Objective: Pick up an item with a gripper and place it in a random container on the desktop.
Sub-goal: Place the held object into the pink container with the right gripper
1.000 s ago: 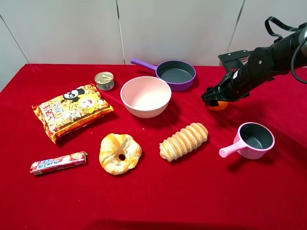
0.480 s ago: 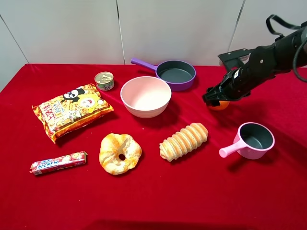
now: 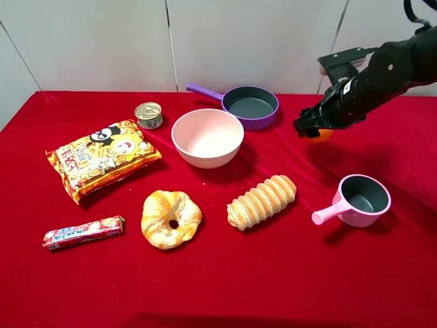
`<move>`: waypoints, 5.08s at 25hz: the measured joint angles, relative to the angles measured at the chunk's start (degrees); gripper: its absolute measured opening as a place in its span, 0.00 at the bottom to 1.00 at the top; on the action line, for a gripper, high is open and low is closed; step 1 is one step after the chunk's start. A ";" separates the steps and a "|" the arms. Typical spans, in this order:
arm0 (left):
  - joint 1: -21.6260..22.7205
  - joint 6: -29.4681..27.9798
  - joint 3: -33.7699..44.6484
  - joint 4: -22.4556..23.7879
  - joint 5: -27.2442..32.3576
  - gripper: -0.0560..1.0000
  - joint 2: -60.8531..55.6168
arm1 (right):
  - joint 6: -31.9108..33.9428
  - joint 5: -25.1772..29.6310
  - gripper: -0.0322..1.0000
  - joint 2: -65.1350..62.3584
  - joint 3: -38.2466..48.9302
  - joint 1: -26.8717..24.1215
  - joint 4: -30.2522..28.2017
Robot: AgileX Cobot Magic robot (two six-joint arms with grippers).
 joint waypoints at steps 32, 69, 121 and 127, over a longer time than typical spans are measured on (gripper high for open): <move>0.00 -0.05 0.00 0.00 0.00 0.98 0.00 | 0.00 6.44 0.55 -2.47 -6.65 14.32 -0.28; 0.00 -0.05 0.00 0.17 0.00 0.98 0.00 | -6.71 13.07 0.55 13.79 -25.25 26.10 2.46; 0.00 0.00 0.00 0.18 0.00 0.98 0.00 | -7.57 12.92 0.70 15.78 -25.29 26.10 3.06; 0.00 0.00 0.00 0.18 0.00 0.98 0.00 | -7.57 12.92 0.70 14.24 -25.29 26.10 2.13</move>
